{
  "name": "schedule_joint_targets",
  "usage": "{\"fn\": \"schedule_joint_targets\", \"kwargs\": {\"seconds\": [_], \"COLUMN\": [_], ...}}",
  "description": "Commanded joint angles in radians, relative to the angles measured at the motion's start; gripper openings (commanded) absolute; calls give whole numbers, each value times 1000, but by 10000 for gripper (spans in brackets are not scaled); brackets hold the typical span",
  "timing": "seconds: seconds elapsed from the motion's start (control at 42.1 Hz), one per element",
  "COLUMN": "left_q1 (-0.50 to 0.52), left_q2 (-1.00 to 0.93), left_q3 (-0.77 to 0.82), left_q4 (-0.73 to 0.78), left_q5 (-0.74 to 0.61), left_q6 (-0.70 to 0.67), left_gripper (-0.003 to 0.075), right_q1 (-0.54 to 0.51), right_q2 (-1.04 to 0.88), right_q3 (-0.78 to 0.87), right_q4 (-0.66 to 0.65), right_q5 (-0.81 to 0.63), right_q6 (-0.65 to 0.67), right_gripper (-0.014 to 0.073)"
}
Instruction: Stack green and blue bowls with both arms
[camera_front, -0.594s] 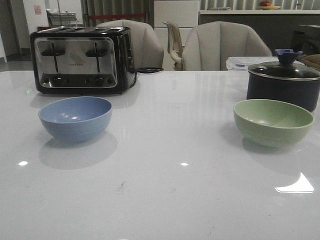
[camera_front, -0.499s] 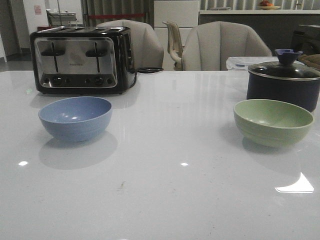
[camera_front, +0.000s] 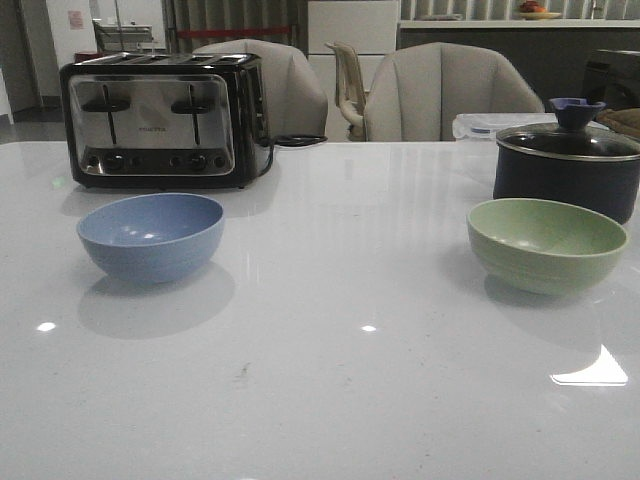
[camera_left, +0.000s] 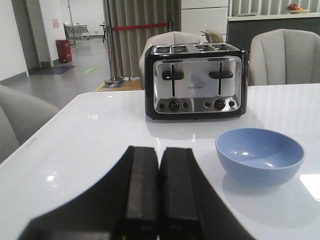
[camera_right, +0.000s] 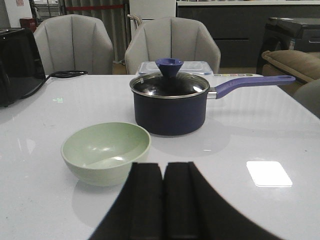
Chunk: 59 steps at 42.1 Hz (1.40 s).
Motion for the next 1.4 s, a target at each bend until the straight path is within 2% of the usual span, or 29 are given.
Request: {"fn": "schedule_joint_targets", "kwargs": {"seconds": [0.0, 0.262, 0.38, 0.452, 0.571, 0.785, 1.022, 1.236, 1.379], "left_q1": [2, 2, 2, 2, 2, 2, 2, 2, 2], "left_q2": [-21, -21, -21, -21, -19, 64, 271, 378, 415], "left_q3": [23, 23, 15, -22, -137, -420, -702, -719, -716], "left_q4": [-9, -9, -11, -11, -9, -9, -5, -13, -20], "left_q5": [-90, -107, -218, -250, -212, -5, 296, 420, 553], "left_q6": [0, -2, -2, -2, -2, -2, -2, -2, -2], "left_gripper": [101, 101, 101, 101, 101, 101, 101, 101, 101], "right_q1": [-8, -8, -8, -8, -8, -8, -8, -8, -8], "right_q2": [-21, -21, -21, -21, -12, 102, 313, 449, 528], "right_q3": [0, -7, -64, -117, -221, -474, -700, -701, -701], "right_q4": [-1, -1, -1, -2, -25, -95, -95, -95, -97], "right_q5": [-96, -106, -94, -86, -39, 125, 407, 499, 561], "right_q6": [-5, -5, -5, -5, -5, -5, -5, -5, -5], "right_gripper": [34, 34, 34, 34, 34, 34, 34, 34, 34]}}
